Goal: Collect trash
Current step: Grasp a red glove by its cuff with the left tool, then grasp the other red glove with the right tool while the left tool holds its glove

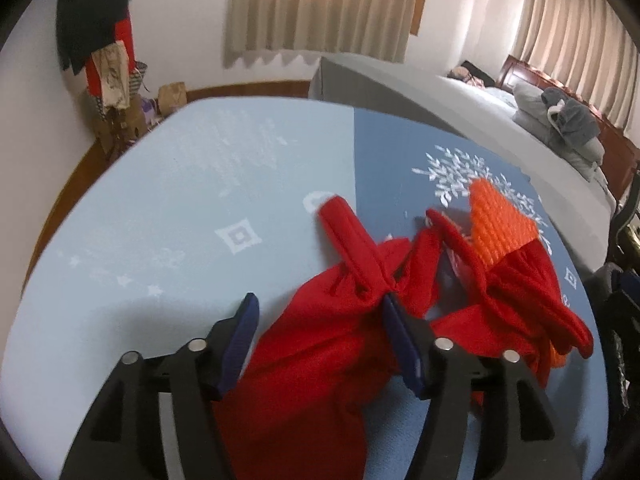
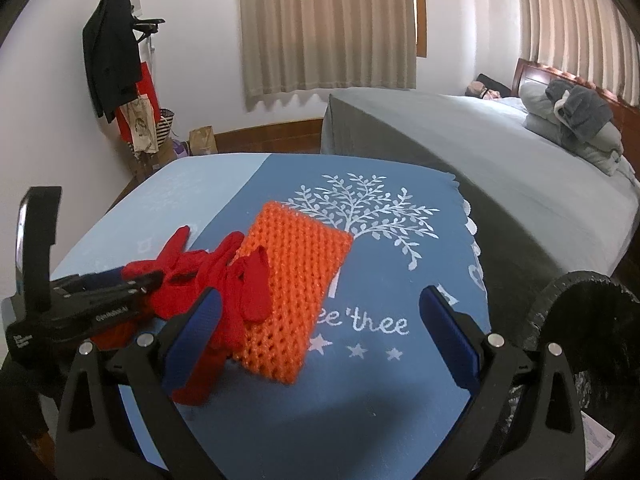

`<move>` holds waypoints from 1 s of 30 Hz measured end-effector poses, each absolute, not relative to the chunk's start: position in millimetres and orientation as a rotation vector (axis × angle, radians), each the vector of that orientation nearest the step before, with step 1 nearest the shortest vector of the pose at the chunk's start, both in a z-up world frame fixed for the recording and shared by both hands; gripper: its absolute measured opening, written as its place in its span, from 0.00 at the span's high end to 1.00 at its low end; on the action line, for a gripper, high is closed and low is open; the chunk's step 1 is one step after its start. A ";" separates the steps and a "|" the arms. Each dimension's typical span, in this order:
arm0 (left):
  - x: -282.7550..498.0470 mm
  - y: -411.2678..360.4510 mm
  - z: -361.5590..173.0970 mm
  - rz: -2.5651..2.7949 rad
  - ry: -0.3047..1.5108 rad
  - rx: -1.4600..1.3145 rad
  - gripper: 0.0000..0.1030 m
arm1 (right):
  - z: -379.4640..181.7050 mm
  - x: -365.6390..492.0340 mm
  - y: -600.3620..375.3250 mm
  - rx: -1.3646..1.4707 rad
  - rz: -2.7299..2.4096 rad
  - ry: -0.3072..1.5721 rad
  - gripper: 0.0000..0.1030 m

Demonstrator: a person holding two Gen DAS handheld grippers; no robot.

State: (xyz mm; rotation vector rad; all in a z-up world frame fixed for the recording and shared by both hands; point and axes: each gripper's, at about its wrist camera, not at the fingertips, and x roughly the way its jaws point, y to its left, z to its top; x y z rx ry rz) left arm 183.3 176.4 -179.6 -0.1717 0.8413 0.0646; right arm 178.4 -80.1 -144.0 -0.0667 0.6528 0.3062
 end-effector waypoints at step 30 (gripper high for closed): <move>135.1 215.4 -130.8 0.157 0.684 -0.167 0.90 | -168.0 195.4 -14.5 -0.153 0.479 0.785 0.85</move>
